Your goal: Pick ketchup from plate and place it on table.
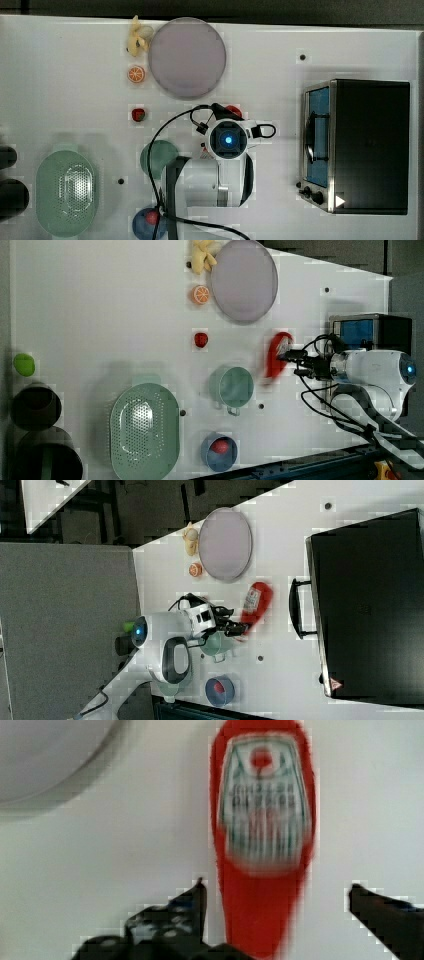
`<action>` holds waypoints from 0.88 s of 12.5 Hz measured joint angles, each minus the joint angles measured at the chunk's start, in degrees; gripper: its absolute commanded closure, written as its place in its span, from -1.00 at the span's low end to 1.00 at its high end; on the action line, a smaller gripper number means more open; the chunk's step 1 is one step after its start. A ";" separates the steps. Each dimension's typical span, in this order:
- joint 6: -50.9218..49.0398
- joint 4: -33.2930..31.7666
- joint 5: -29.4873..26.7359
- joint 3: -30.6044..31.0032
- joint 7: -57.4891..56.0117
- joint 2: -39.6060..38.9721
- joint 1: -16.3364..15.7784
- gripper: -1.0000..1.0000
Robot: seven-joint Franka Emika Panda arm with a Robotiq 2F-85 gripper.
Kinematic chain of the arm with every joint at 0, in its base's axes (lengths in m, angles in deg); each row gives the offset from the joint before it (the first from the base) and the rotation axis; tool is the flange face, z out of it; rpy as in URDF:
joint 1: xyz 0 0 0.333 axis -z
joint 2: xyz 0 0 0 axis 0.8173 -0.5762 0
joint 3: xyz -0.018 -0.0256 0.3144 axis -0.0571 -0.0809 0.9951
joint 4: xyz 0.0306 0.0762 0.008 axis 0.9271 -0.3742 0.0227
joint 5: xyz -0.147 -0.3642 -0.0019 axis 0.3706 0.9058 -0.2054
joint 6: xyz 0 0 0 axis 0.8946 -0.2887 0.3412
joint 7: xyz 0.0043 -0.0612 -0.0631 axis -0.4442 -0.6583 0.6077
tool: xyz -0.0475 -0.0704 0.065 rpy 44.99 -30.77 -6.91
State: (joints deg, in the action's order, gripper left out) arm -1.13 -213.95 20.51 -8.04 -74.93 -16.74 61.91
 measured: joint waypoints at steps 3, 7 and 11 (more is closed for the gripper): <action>0.11 -0.22 0.22 0.12 0.11 -0.56 0.60 -1.00; -5.06 2.13 0.21 0.07 1.29 5.20 0.55 -1.00; -22.27 12.31 0.49 -0.15 6.39 14.25 0.78 -1.00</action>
State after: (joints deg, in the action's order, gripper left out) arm -23.40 -201.64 21.00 -8.18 -68.54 -2.49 62.69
